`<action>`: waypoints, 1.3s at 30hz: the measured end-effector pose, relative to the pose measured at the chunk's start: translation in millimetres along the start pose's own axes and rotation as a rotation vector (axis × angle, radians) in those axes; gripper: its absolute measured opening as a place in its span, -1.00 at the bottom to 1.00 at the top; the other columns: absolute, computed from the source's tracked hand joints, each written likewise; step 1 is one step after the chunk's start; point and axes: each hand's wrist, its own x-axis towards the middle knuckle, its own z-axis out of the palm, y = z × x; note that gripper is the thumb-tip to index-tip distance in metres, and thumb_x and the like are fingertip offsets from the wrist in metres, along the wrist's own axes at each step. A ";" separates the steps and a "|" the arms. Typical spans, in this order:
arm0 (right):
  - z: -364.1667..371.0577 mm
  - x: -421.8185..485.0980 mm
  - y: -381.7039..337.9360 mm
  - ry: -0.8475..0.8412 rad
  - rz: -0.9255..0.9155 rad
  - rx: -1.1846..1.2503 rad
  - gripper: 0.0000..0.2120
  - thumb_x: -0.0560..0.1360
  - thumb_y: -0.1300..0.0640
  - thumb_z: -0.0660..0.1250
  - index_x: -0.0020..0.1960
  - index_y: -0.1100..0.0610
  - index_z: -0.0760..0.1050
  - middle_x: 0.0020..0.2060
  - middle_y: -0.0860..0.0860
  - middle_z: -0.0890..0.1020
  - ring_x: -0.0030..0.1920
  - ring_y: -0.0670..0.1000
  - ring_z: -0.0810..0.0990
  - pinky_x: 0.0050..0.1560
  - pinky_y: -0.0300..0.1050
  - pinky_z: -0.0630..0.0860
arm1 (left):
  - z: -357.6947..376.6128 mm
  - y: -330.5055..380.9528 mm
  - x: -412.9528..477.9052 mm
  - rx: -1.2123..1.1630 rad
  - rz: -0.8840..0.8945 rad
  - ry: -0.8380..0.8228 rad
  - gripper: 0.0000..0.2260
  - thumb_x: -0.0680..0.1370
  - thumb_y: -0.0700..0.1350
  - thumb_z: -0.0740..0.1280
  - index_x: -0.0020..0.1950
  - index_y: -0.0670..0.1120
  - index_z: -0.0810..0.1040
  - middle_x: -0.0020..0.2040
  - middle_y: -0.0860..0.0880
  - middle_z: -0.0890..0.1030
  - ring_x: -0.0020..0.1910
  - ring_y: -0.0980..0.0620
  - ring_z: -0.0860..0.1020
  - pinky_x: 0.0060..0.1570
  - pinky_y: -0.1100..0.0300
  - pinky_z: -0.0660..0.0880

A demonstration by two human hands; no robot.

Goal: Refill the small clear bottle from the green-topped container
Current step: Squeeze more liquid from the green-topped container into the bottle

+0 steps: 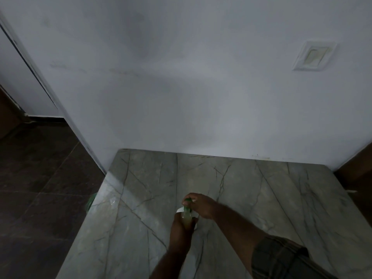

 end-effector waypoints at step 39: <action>85.5 -153.6 95.6 0.431 0.129 0.342 -0.86 0.53 0.08 0.37 0.08 -0.05 0.60 -0.05 -0.10 0.69 -0.07 -0.20 0.65 -0.07 -0.39 0.51 | -10.9 18.2 -16.8 -0.062 0.030 -0.044 -0.50 0.41 0.26 0.28 0.05 -0.15 0.58 -0.07 -0.18 0.65 -0.04 -0.20 0.64 0.03 -0.24 0.57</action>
